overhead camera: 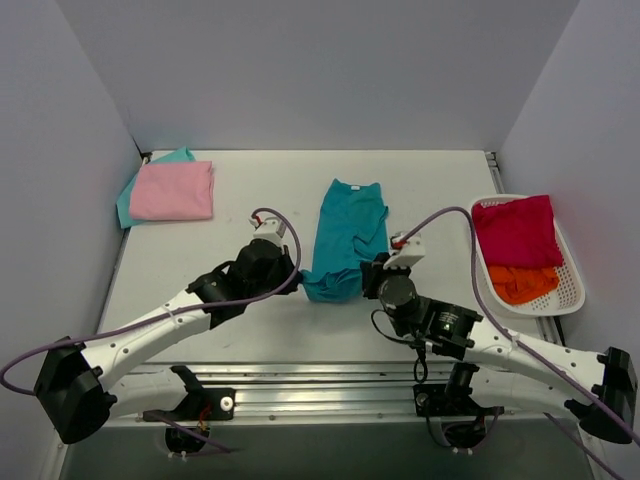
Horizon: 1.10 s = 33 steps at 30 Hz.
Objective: Fold and stack the t-shirts
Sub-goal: Fold the tshirt
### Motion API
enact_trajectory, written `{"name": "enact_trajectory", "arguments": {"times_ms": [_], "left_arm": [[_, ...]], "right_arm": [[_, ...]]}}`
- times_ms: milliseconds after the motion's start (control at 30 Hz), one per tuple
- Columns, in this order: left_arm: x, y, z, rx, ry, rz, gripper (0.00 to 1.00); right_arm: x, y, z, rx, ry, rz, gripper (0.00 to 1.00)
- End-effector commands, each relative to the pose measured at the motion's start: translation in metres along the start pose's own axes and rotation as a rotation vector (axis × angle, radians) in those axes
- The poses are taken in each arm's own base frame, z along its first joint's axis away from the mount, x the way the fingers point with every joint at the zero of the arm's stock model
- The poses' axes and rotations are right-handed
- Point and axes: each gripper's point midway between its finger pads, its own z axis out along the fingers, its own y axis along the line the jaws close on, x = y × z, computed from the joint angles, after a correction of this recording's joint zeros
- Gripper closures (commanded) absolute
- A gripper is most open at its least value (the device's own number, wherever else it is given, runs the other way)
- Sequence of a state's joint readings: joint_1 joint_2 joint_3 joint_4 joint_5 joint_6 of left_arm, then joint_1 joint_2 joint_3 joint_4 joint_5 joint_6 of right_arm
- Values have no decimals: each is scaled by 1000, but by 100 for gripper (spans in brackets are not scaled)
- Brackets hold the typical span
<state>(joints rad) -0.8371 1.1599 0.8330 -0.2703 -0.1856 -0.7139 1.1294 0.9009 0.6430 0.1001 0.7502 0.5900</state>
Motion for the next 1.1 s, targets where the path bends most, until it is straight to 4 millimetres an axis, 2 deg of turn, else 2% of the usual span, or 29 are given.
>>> {"name": "enact_trajectory", "arguments": {"times_ms": [0, 100, 167, 267, 367, 600, 633, 733, 800, 933, 967, 1033, 1067], "left_arm": [[-28, -19, -4, 76, -72, 9, 98], [-29, -14, -1, 71, -71, 2, 98], [-31, -11, 2, 68, -72, -3, 98], [-34, -9, 8, 73, -71, -3, 98], [-40, -9, 16, 82, -70, -10, 98], [-56, -11, 46, 112, -67, -51, 98], [-58, -18, 48, 147, -53, -54, 98], [-58, -23, 63, 165, -23, -69, 98], [-66, -29, 68, 189, -45, -73, 98], [-72, -33, 84, 192, -33, -76, 98], [-78, -39, 85, 207, -41, -70, 98], [-77, -39, 93, 208, -26, -65, 98], [-81, -43, 95, 218, -32, -63, 98]], "right_arm": [[7, 31, 23, -195, 66, -54, 100], [20, 11, 36, -135, 83, 17, 100], [15, -8, 42, -94, 73, 111, 100], [14, -34, 42, -8, 60, 163, 100], [16, -49, 40, 61, 55, 165, 100], [19, -60, 50, 145, 72, 142, 100], [19, -61, 52, 151, 72, 141, 100], [24, -63, 59, 174, 81, 132, 100], [28, -67, 63, 195, 83, 127, 100], [26, -74, 74, 224, 73, 135, 100], [25, -73, 78, 230, 75, 134, 100], [21, -78, 85, 252, 62, 136, 100], [25, -80, 90, 267, 73, 128, 100]]}}
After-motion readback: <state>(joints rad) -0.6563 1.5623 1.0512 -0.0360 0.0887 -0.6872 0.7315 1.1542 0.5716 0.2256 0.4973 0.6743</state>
